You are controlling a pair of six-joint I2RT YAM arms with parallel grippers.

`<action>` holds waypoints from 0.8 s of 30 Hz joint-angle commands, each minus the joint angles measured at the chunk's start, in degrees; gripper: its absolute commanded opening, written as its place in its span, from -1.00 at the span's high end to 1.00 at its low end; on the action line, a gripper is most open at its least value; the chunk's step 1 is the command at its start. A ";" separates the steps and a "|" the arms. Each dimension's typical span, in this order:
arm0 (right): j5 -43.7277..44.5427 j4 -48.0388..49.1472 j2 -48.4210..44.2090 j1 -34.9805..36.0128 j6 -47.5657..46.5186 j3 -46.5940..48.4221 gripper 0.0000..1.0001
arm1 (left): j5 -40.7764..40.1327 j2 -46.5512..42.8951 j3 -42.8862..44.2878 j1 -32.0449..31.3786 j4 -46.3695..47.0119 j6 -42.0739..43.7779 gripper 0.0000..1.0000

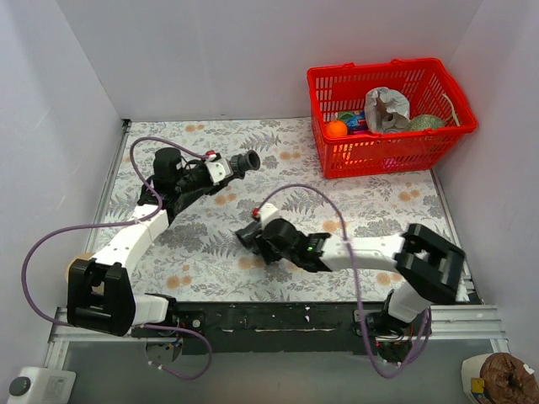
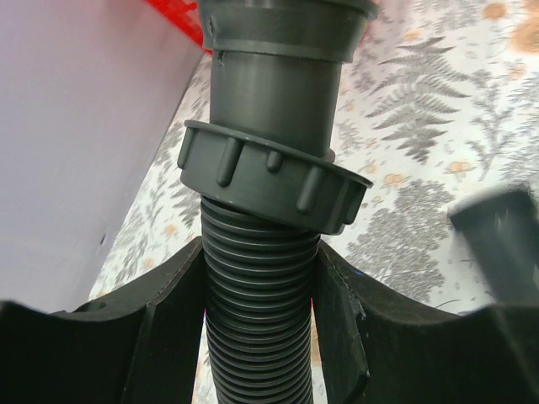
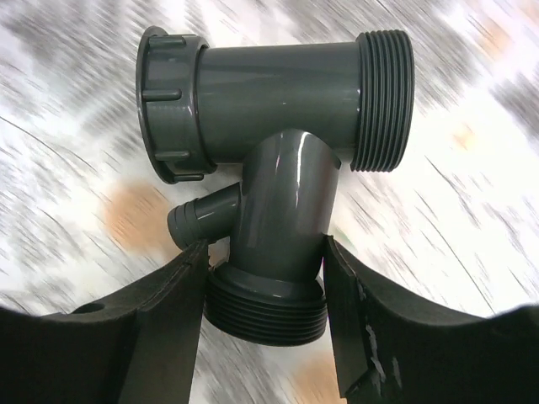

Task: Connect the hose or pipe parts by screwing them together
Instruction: Pick up the adaptor from the center of the board, then place the pipeline at the center of the board.

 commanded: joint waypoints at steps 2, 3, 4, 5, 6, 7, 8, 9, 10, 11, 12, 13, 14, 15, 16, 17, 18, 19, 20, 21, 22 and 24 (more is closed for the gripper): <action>17.76 -17.13 -19.69 -2.05 14.04 -11.52 0.75 | -0.17 -1.69 0.85 -7.04 -7.70 5.86 0.63; 20.39 -19.24 -22.50 -2.31 15.98 -14.15 0.74 | -0.44 -1.34 0.41 -8.10 -9.12 6.83 0.63; 21.28 -23.44 -27.75 -3.01 19.39 -15.13 0.74 | -0.88 -0.64 -0.03 -10.46 -10.44 7.88 0.63; 21.99 -25.40 -30.16 -3.28 20.91 -15.84 0.74 | -1.32 -0.28 -0.38 -11.70 -12.54 9.37 0.63; 22.78 -26.89 -34.70 -3.54 21.71 -17.15 0.73 | -1.67 0.07 -0.82 -12.84 -13.26 9.73 0.63; 23.22 -28.39 -36.84 -3.89 23.54 -17.60 0.71 | -2.37 0.77 -1.69 -15.38 -14.13 10.26 0.63; 23.57 -30.84 -38.77 -3.99 24.08 -18.21 0.67 | -2.72 1.12 -2.14 -16.53 -15.97 11.05 0.62; 23.32 -31.47 -42.27 -4.25 24.26 -18.74 0.54 | -3.08 1.47 -2.84 -17.68 -16.60 11.05 0.62; 23.40 -32.44 -43.79 -4.51 24.52 -19.44 0.43 | -3.34 1.83 -4.06 -19.86 -17.47 11.40 0.61; 23.66 -34.45 -45.19 -4.60 25.66 -19.80 0.34 | -4.21 2.35 -4.77 -21.02 -19.48 12.54 0.61; 23.49 -34.99 -47.47 -4.78 25.84 -20.24 0.18 | -4.66 2.53 -5.56 -22.16 -20.46 13.07 0.60; 23.49 -35.78 -48.45 -4.95 26.37 -20.94 0.11 | -4.92 2.79 -6.35 -24.17 -21.43 13.68 0.60; 23.49 -36.74 -49.24 -5.13 27.33 -21.29 0.07 | -5.53 3.06 -8.36 -24.97 -22.92 14.65 0.59; 23.40 -37.45 -50.30 -5.22 27.95 -21.47 -0.01 | -5.89 3.23 -9.43 -25.76 -23.28 16.40 0.58; 23.49 -37.89 -50.65 -5.39 28.65 -21.64 -0.04 | -6.33 3.41 -10.66 -26.90 -23.54 17.63 0.57; 23.49 -38.24 -50.75 -5.57 28.83 -21.82 -0.04 | -6.59 3.67 -11.89 -27.44 -23.55 18.26 0.57; 23.66 -39.03 -50.83 -5.74 29.44 -21.82 -0.05 | -6.68 4.72 -12.07 -27.70 -23.63 18.78 0.57; 23.49 -39.21 -50.75 -5.92 29.45 -21.82 -0.05 | -6.77 5.51 -11.90 -28.14 -23.63 18.61 0.57; 23.40 -39.39 -50.49 -6.18 29.36 -21.91 -0.05 | -6.86 6.30 -11.64 -28.41 -23.55 18.44 0.57; 22.97 -39.39 -50.22 -6.53 29.19 -21.82 -0.05 | -7.21 8.05 -10.76 -28.67 -23.63 18.35 0.56; 22.79 -39.22 -50.13 -6.80 28.84 -21.91 -0.05 | -7.30 8.68 -10.32 -29.11 -23.55 18.35 0.53; 21.65 -38.43 -50.04 -7.76 27.96 -22.52 -0.05 | -7.82 9.82 -9.27 -29.55 -23.63 18.79 0.48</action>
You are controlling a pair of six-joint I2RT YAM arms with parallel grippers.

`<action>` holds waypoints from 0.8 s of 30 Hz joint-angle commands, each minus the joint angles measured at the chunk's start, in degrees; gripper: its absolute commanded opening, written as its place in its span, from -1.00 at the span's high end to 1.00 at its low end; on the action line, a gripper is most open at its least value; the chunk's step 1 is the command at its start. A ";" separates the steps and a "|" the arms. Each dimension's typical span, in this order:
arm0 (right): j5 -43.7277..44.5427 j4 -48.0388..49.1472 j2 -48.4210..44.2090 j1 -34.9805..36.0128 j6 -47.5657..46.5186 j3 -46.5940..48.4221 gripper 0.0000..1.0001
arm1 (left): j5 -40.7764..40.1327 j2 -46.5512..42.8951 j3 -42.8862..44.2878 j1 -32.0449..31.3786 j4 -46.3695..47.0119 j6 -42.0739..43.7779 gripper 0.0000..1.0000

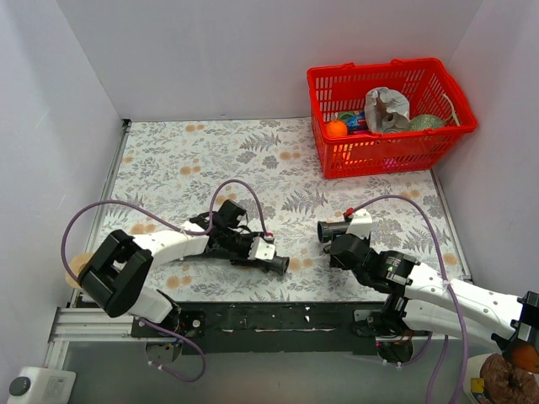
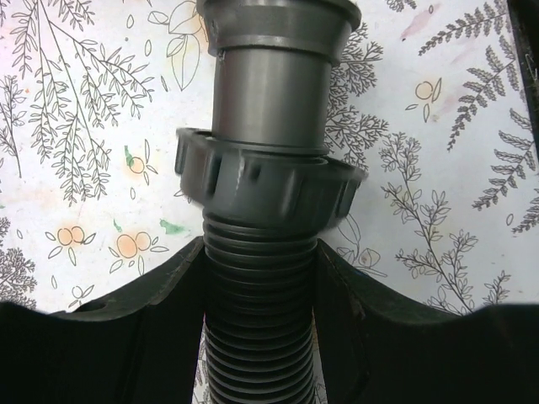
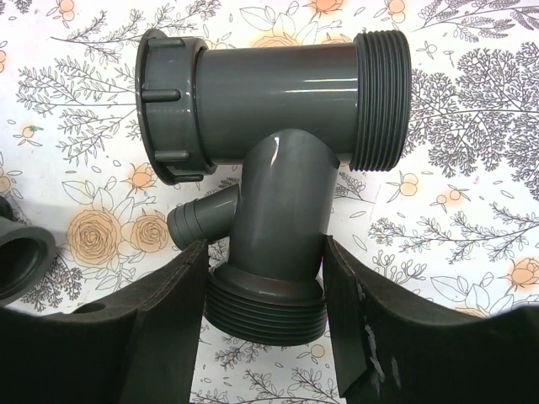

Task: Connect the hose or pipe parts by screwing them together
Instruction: Place the pipeline at the center of the board, then place the adaptor at the center of the board.

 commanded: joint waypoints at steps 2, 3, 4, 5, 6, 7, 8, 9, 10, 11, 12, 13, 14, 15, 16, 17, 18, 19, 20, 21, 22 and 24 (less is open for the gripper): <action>-0.76 2.34 -0.14 -2.26 0.07 -0.93 -0.06 | -1.84 2.83 2.72 -1.60 -0.88 2.57 0.35; -1.98 3.04 0.03 -2.78 -0.29 -1.63 -0.05 | -2.01 3.10 2.89 -1.95 -1.40 3.10 0.23; -2.43 3.92 0.03 -3.49 -0.81 -1.90 -0.07 | -2.28 3.71 3.50 -2.65 -2.54 3.80 0.07; -2.96 4.28 0.21 -3.84 -0.82 -2.25 -0.07 | -2.19 4.07 3.86 -2.92 -3.25 4.76 -0.07; -4.18 4.63 0.38 -4.63 -0.90 -2.77 -0.08 | -2.37 4.33 4.38 -3.18 -3.95 4.95 -0.17; -4.80 4.98 0.38 -4.90 -0.99 -3.13 -0.09 | -2.37 5.20 5.43 -3.88 -5.18 4.95 -0.30; -5.33 5.68 0.47 -5.07 -0.99 -3.39 -0.09 | -2.37 5.65 6.23 -4.23 -6.32 5.91 -0.49; -6.12 5.86 0.38 -5.34 -0.99 -3.57 -0.09 | -2.37 6.00 6.93 -4.41 -7.64 6.61 -0.58; -6.48 6.13 0.30 -5.60 -0.99 -4.09 -0.09 | -2.19 6.35 8.42 -4.76 -10.00 7.05 -0.66; -7.09 6.74 0.21 -5.69 -0.99 -4.27 -0.09 | -2.10 7.05 9.13 -4.85 -11.07 7.41 -0.78; -7.53 7.18 0.03 -6.04 -0.99 -4.53 -0.10 | -2.19 7.41 9.74 -4.94 -12.30 8.19 -0.82; -7.88 7.70 0.03 -6.22 -1.17 -4.71 -0.10 | -2.19 7.67 10.45 -5.11 -14.31 8.55 -0.86; -8.58 7.88 0.03 -6.30 -1.26 -4.89 -0.11 | -2.10 8.54 11.67 -5.20 -15.29 8.81 -0.86; -8.76 8.50 0.12 -6.48 -1.26 -4.98 -0.10 | -2.10 8.90 12.20 -5.12 -15.99 9.16 -0.86; -8.94 8.59 0.29 -6.57 -1.17 -4.98 -0.11 | -2.10 9.25 12.56 -5.20 -16.78 9.25 -0.86; -9.11 8.76 0.38 -6.66 -1.26 -5.06 -0.11 | -1.93 9.43 13.00 -5.20 -16.88 9.26 -0.85; -9.29 9.29 0.47 -6.57 -1.78 -5.15 -0.11 | -1.67 9.78 13.26 -5.29 -17.14 9.26 -0.79; -9.47 9.29 0.38 -6.74 -1.87 -5.33 -0.11 | -1.40 9.87 13.44 -5.29 -17.14 9.17 -0.76; -9.82 9.47 0.38 -6.74 -1.87 -5.50 -0.11 | -0.97 9.78 13.61 -5.29 -16.97 8.91 -0.75; -9.99 9.64 0.30 -6.83 -2.05 -5.68 -0.11 | -0.26 9.96 13.88 -5.29 -16.53 8.29 -0.75; -10.08 9.90 0.21 -6.83 -1.96 -5.77 -0.11 | 0.00 10.05 14.05 -5.29 -15.66 7.16 -0.71; -10.43 10.17 0.03 -7.01 -2.14 -6.38 -0.13 | 0.36 10.31 14.49 -5.55 -14.77 6.27 -0.65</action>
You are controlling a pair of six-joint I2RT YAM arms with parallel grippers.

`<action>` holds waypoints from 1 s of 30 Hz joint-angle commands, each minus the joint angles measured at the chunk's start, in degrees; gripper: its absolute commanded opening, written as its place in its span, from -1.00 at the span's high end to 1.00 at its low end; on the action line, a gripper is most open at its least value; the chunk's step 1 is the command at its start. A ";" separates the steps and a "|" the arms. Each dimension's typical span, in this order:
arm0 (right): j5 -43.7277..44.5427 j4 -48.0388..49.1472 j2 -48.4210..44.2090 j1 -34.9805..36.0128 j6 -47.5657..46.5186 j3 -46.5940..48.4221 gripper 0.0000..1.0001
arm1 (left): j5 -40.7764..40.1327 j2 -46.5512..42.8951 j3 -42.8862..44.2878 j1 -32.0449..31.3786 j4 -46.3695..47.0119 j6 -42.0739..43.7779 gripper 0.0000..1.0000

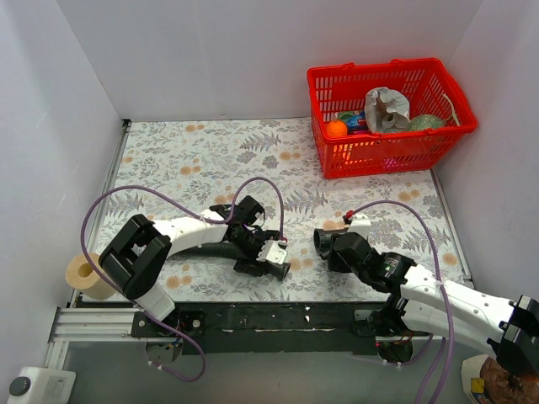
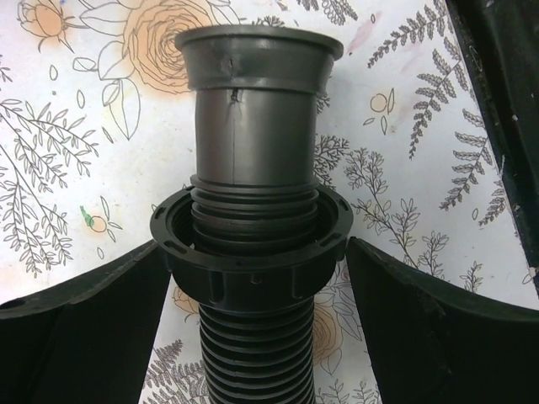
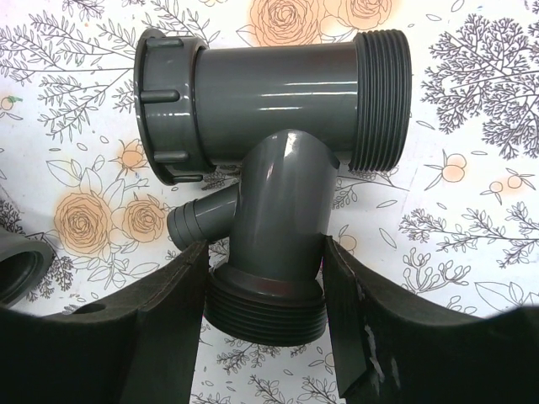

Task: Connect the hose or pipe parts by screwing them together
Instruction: Place the adaptor at the center of the board.

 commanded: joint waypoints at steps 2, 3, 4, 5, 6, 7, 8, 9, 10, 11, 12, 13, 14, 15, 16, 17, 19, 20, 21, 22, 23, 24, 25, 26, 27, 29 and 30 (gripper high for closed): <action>-1.01 3.79 -0.67 -0.67 -0.91 -1.29 -0.14 | 3.00 0.26 2.43 -0.81 2.33 -3.22 -0.64; -1.28 3.96 -0.75 -0.84 -0.83 -1.64 -0.15 | 3.35 0.26 2.43 -1.07 2.68 -3.58 -0.65; -1.37 3.97 -0.76 -0.93 -0.82 -1.82 -0.15 | 3.44 0.08 2.43 -1.25 3.90 -3.84 -0.66; -1.72 4.14 -0.93 -0.93 -0.82 -1.82 -0.16 | 3.53 -0.01 2.43 -1.43 4.35 -4.28 -0.73; -1.81 4.23 -1.02 -1.02 -0.82 -1.99 -0.16 | 3.53 -0.01 2.34 -1.78 4.62 -4.20 -0.75; -1.90 4.14 -1.19 -1.11 -0.74 -2.17 -0.16 | 3.45 0.17 2.34 -1.87 4.71 -4.02 -0.76; -2.07 4.32 -1.28 -1.11 -0.82 -2.26 -0.16 | 3.53 0.43 2.34 -2.04 4.71 -4.02 -0.75; -1.98 4.32 -1.46 -1.20 -0.82 -2.26 -0.16 | 3.45 0.52 2.34 -2.13 4.71 -4.11 -0.71; -1.98 4.32 -1.63 -1.28 -0.82 -2.35 -0.16 | 3.45 0.52 2.34 -2.13 4.62 -4.11 -0.65; -1.98 4.23 -1.90 -1.37 -0.91 -2.35 -0.16 | 3.45 0.52 2.26 -2.13 4.71 -4.11 -0.58; -1.98 4.14 -1.99 -1.37 -0.91 -2.43 -0.16 | 3.53 0.52 2.08 -2.22 4.71 -4.02 -0.43; -2.07 4.06 -2.16 -1.55 -0.91 -2.44 -0.16 | 3.45 0.52 1.99 -2.31 4.79 -4.02 -0.38; -2.07 4.05 -2.42 -1.55 -0.83 -2.44 -0.16 | 3.45 0.52 1.90 -2.31 4.71 -4.11 -0.34; -2.16 3.97 -2.69 -1.55 -0.91 -2.44 -0.16 | 3.45 0.52 1.82 -2.40 4.79 -4.11 -0.25; -2.16 3.97 -2.78 -1.64 -1.00 -2.44 -0.16 | 3.36 0.43 1.82 -2.40 4.88 -4.20 -0.17; -2.16 3.88 -2.86 -1.64 -1.00 -2.35 -0.17 | 3.27 0.52 1.64 -2.48 4.97 -4.02 -0.08; -2.25 3.70 -2.95 -1.72 -1.26 -2.17 -0.18 | 3.27 0.34 1.55 -2.66 5.32 -3.85 0.10; -2.33 3.70 -2.87 -1.72 -1.35 -2.00 -0.18 | 3.27 0.34 1.46 -2.66 5.50 -3.84 0.12; -2.25 3.62 -2.60 -1.72 -1.44 -1.82 -0.22 | 3.36 0.08 1.46 -2.83 5.67 -3.93 0.12; -2.07 2.92 -2.43 -1.81 -1.53 -1.56 -0.25 | 3.36 0.08 1.46 -2.92 6.20 -4.11 0.09; -1.38 2.39 -2.34 -1.81 -1.53 -1.21 -0.27 | 3.44 0.08 1.55 -3.01 6.29 -4.20 0.07; -0.85 1.69 -2.42 -1.73 -1.53 -0.25 -0.34 | 3.27 -0.09 1.73 -3.10 6.38 -4.20 0.01; -0.49 0.81 -2.51 -1.72 -1.96 0.37 -0.38 | 2.92 -0.27 1.81 -3.19 6.55 -4.28 -0.14; -0.14 0.72 -2.86 -1.81 -2.32 0.73 -0.41 | 2.74 -0.18 1.90 -3.19 6.64 -4.72 -0.25; -0.23 0.80 -3.13 -1.81 -2.75 1.25 -0.46 | 2.66 -0.18 1.99 -3.27 6.55 -4.98 -0.32; -0.49 1.24 -3.48 -1.73 -3.20 1.43 -0.48 | 1.95 -0.53 2.08 -3.27 6.55 -5.42 -0.48; -0.58 1.42 -3.48 -1.81 -3.28 1.43 -0.48 | 1.69 -0.71 1.91 -3.27 6.55 -5.51 -0.52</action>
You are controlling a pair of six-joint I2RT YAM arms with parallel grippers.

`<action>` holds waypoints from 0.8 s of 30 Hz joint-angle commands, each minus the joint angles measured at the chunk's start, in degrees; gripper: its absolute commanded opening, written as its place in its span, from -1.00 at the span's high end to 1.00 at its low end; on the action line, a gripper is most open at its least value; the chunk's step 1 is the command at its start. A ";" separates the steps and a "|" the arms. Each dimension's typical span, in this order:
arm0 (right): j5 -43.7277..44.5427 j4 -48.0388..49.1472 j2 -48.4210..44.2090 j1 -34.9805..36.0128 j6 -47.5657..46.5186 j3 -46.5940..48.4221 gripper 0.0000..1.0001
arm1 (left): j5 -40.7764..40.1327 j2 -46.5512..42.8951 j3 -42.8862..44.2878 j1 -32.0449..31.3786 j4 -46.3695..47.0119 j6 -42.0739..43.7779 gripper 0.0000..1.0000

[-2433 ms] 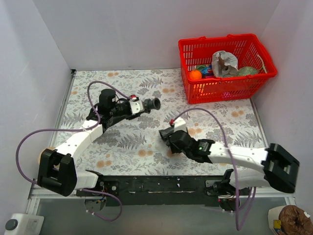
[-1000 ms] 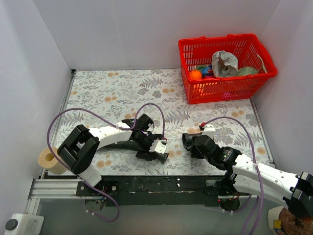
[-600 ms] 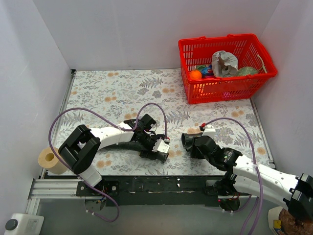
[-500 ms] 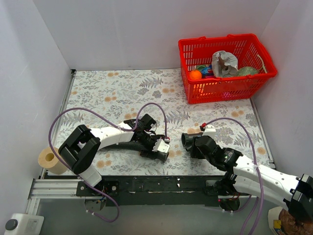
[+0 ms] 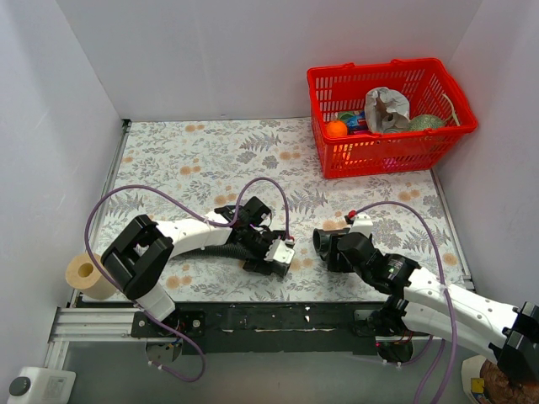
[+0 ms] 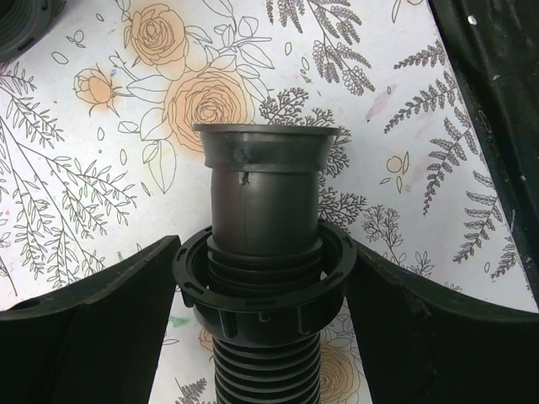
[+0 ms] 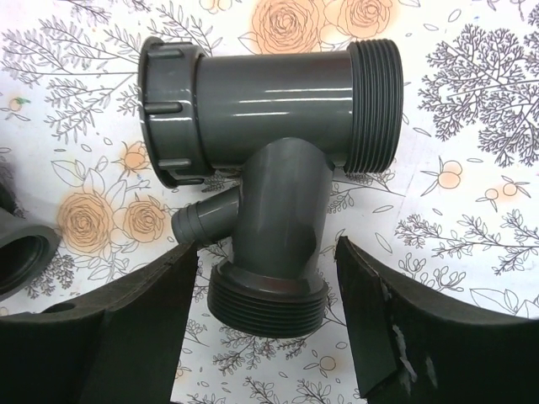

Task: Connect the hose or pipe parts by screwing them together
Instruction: Place the adaptor at the center of the board, then pick up the pipeline from the center of the board.

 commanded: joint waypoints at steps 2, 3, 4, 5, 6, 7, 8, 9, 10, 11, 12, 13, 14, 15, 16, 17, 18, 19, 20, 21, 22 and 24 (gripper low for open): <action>0.58 0.78 -1.05 -0.26 -1.36 2.87 -0.49 | -0.41 -1.78 0.66 -0.35 0.89 -1.47 -0.73; 0.40 0.79 -0.88 -0.35 -1.27 2.87 -0.49 | -0.59 -1.96 0.39 -0.35 0.89 -1.65 -0.78; 0.40 0.79 -1.05 -0.35 -1.19 2.79 -0.49 | -0.85 -2.31 -0.04 -0.35 0.89 -1.82 -0.84; 0.32 0.79 -1.23 -0.35 -1.19 2.79 -0.49 | -1.20 -2.83 -0.31 -0.35 0.98 -2.00 -0.86; 0.40 0.87 -1.40 -0.35 -1.10 2.70 -0.49 | -1.47 -3.01 -0.66 -0.35 0.89 -2.00 -0.86; 0.40 0.96 -1.49 -0.35 -1.19 2.61 -0.49 | -1.64 -3.10 -0.84 -0.35 0.89 -1.83 -0.86; 0.49 1.05 -1.75 -0.35 -1.27 2.61 -0.49 | -1.90 -3.10 -1.36 -0.35 1.07 -1.83 -0.86; 0.49 1.05 -1.67 -0.35 -1.36 2.70 -0.49 | -2.43 -3.02 -1.45 -0.35 1.07 -2.00 -0.85; 0.58 0.96 -1.76 -0.35 -1.36 2.70 -0.49 | -2.70 -2.93 -1.63 -0.35 1.42 -2.26 -0.83; 0.49 0.96 -1.67 -0.35 -1.36 2.87 -0.49 | -2.87 -2.84 -1.98 -0.35 1.77 -2.53 -0.82; 0.40 0.87 -1.67 -0.35 -1.36 2.87 -0.49 | -3.40 -2.93 -2.16 -0.35 2.03 -2.70 -0.81; 0.49 0.79 -1.58 -0.44 -1.36 2.87 -0.49 | -3.66 -3.01 -2.42 -0.35 2.47 -2.79 -0.78; 0.49 0.70 -1.76 -0.26 -1.27 2.87 -0.49 | -3.75 -3.10 -2.51 -0.35 2.56 -2.88 -0.75; 0.49 0.52 -1.76 -0.26 -1.10 2.87 -0.49 | -3.93 -3.10 -2.77 -0.35 2.74 -2.88 -0.73; 0.58 0.70 -1.93 -0.26 -1.19 2.87 -0.49 | -4.02 -3.19 -2.95 -0.35 3.09 -3.23 -0.65; 0.49 0.70 -2.11 -0.35 -1.19 2.87 -0.49 | -4.02 -3.19 -3.12 -0.35 3.35 -3.41 -0.61; 0.49 0.61 -2.11 -0.35 -1.19 2.79 -0.49 | -3.93 -3.28 -3.39 -0.35 3.70 -3.58 -0.59; 0.58 0.61 -2.20 -0.35 -1.10 2.79 -0.49 | -3.58 -3.45 -3.47 -0.35 4.40 -3.76 -0.57; 0.49 0.52 -2.28 -0.35 -1.10 2.79 -0.49 | -3.32 -3.54 -3.48 -0.35 4.76 -4.28 -0.48; 0.49 0.61 -2.28 -0.35 -1.10 2.61 -0.49 | -3.05 -3.54 -3.39 -0.52 5.19 -4.46 -0.44; 0.40 0.70 -2.20 -0.35 -0.92 2.61 -0.49 | -2.96 -3.45 -3.47 -0.61 5.55 -4.55 -0.38; 0.23 0.70 -2.28 -0.26 -0.75 2.44 -0.49 | -2.79 -3.19 -3.47 -0.96 6.16 -4.73 -0.27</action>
